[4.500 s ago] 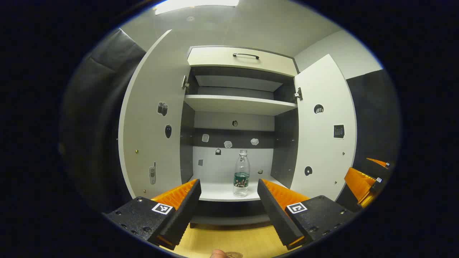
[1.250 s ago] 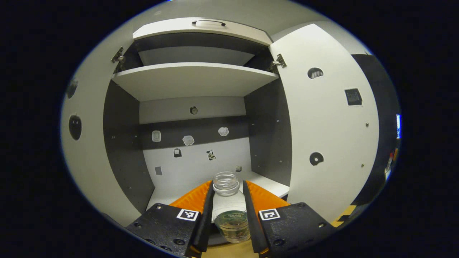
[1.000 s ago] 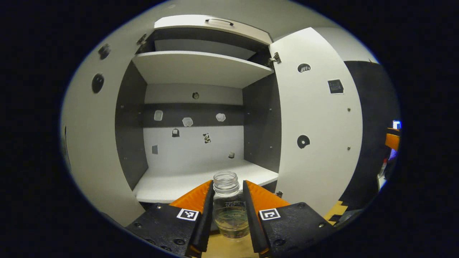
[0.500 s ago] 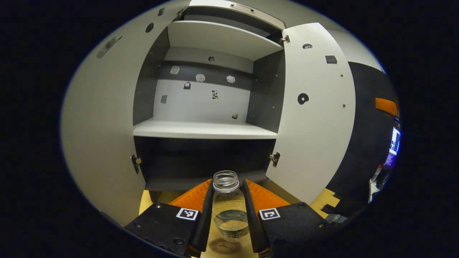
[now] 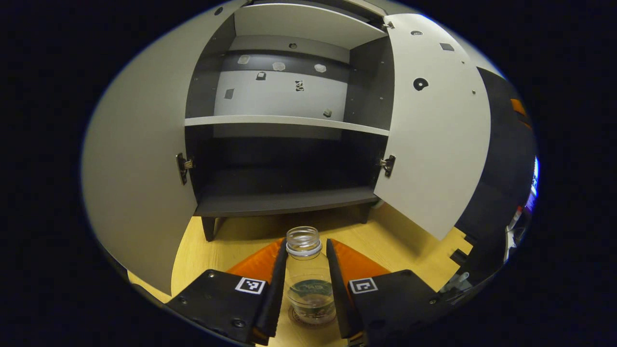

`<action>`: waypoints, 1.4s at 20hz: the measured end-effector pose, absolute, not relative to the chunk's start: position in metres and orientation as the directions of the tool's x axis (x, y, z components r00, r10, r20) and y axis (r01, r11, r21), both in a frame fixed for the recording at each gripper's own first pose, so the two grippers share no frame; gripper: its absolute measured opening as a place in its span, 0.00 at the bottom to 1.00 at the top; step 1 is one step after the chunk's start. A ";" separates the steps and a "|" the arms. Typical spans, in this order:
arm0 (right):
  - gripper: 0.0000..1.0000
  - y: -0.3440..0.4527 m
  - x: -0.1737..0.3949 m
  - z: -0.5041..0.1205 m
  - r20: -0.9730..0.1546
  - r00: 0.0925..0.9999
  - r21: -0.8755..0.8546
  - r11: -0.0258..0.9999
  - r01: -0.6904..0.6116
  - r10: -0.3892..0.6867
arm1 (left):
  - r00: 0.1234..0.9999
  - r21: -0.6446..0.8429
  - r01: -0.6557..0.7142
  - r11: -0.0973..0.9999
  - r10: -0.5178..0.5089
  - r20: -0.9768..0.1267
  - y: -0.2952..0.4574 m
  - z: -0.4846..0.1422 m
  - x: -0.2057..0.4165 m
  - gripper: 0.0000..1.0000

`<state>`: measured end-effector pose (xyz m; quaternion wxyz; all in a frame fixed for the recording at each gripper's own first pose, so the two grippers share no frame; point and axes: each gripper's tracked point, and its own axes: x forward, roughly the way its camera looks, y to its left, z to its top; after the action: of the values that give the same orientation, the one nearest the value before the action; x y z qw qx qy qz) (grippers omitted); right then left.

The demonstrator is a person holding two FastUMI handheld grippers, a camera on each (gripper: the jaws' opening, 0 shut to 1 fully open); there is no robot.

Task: Grasp the bottle in the cabinet with the left hand and place it on the coaster, then close the right door with the right hand and the left door with the left hand.

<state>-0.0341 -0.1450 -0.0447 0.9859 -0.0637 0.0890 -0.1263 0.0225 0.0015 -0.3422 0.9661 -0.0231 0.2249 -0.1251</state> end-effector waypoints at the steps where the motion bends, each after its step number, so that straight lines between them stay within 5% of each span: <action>1: 0.99 -0.145 -0.034 -0.048 -0.167 0.950 -0.148 0.959 0.240 -0.263 | 0.875 -0.102 0.228 0.968 -0.249 -0.415 0.001 -0.343 0.022 0.49; 22: 0.99 -0.147 -0.031 -0.088 -0.251 0.937 -0.067 0.970 0.234 -0.244 | 0.842 -0.048 0.297 0.954 -0.285 -0.457 -0.014 -0.339 -0.023 0.51; 24: 0.99 -0.148 -0.030 -0.086 -0.249 0.937 -0.058 0.969 0.238 -0.245 | 0.811 -0.073 0.298 0.952 -0.293 -0.507 -0.018 -0.349 -0.030 0.55; 28: 0.99 -0.150 -0.031 -0.087 -0.248 0.935 -0.055 0.968 0.247 -0.252 | 0.799 -0.055 0.315 0.947 -0.297 -0.523 -0.022 -0.352 -0.035 0.86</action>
<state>-0.0313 -0.1503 -0.0868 0.9836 -0.0114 0.1277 -0.1269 -0.0355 -0.0221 -0.3525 0.9483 0.0172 0.2728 -0.1613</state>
